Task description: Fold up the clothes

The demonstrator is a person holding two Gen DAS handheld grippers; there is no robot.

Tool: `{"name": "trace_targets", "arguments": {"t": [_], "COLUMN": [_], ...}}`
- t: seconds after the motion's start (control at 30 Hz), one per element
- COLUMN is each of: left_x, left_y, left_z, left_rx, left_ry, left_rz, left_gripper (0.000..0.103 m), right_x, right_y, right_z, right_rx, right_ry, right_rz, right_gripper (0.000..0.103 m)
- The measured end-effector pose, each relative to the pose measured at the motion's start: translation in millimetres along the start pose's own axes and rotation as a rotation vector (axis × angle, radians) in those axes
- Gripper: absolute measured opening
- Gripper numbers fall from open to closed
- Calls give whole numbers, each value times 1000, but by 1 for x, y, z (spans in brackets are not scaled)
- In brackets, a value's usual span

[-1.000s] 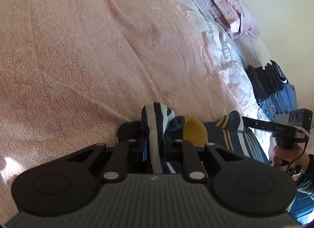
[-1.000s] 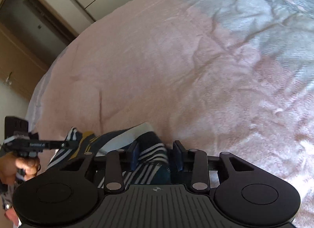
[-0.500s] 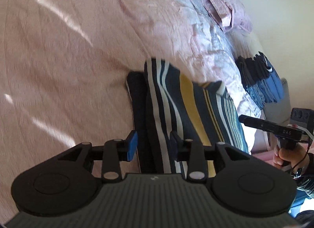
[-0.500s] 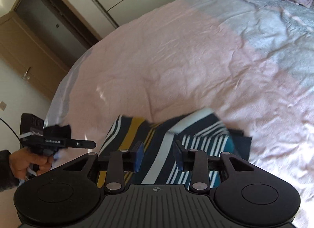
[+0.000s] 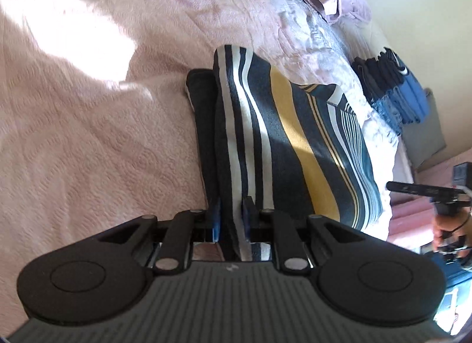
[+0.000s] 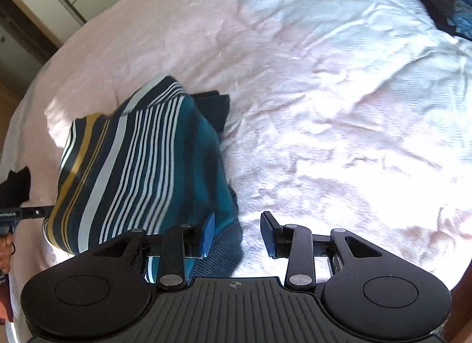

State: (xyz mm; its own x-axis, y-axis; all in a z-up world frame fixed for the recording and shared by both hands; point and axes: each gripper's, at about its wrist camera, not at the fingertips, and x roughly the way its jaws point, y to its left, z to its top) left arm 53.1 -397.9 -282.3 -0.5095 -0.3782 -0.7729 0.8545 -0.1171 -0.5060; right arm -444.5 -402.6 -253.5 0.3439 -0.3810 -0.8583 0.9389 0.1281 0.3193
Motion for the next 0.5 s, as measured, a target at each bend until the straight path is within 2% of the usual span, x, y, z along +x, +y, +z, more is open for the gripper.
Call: {"name": "trace_targets", "arguments": {"t": [0.03, 0.13, 0.2, 0.33, 0.43, 0.5], "left_x": [0, -15, -17, 16, 48, 58], "left_y": [-1, -29, -54, -95, -97, -79], "left_z": [-1, 0, 0, 9, 13, 15], "left_rx": [12, 169, 278, 410, 443, 422], "left_ry": [0, -15, -28, -8, 31, 50], "left_rz": [5, 13, -39, -96, -5, 37], "left_gripper": [11, 8, 9, 11, 12, 11], "right_x": [-11, -30, -28, 3, 32, 38], "right_y": [4, 28, 48, 77, 71, 62], "right_z": [-4, -17, -26, -36, -35, -30], "right_rx": [-4, -32, -47, -100, -125, -133], "right_ry": [-20, -62, -56, -23, 19, 42], "right_rz": [2, 79, 156, 268, 253, 221], "right_gripper": [37, 37, 37, 38, 38, 38]}}
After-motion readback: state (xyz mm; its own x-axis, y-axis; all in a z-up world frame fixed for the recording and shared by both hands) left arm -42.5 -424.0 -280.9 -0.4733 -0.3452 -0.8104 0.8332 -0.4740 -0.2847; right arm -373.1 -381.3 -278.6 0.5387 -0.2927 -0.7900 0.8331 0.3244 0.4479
